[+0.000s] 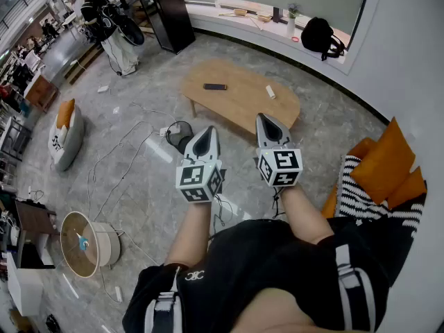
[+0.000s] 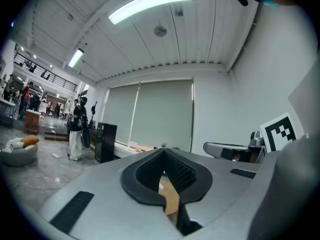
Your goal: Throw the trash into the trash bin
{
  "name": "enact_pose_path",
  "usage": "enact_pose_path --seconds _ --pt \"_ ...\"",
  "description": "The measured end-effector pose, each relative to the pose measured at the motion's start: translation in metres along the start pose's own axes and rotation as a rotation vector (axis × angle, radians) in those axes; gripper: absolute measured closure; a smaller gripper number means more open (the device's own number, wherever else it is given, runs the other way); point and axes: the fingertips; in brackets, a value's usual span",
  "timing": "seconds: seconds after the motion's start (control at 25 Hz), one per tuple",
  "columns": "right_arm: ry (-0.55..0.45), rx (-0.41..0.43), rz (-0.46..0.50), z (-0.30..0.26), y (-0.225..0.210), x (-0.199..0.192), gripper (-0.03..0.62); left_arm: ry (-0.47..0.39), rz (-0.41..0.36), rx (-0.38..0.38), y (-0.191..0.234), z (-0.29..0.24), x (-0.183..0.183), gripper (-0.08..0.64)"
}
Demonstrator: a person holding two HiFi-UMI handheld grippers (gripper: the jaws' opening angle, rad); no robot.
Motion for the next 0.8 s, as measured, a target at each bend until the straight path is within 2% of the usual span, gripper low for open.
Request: enact_pose_path --seconds 0.24,0.8 --pt "-0.007 -0.005 0.008 0.012 0.009 0.001 0.581 0.014 -0.022 0.022 0.004 0.012 -0.003 0.551" --pt "-0.015 0.006 0.019 0.018 0.048 0.000 0.581 0.004 0.004 0.012 0.025 0.041 -0.005 0.551"
Point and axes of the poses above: the fingertips, and each gripper's own axes: z backward along the fingers, y to its left, x out of its top, and after that the axes turned 3 degrees about y, right-handed
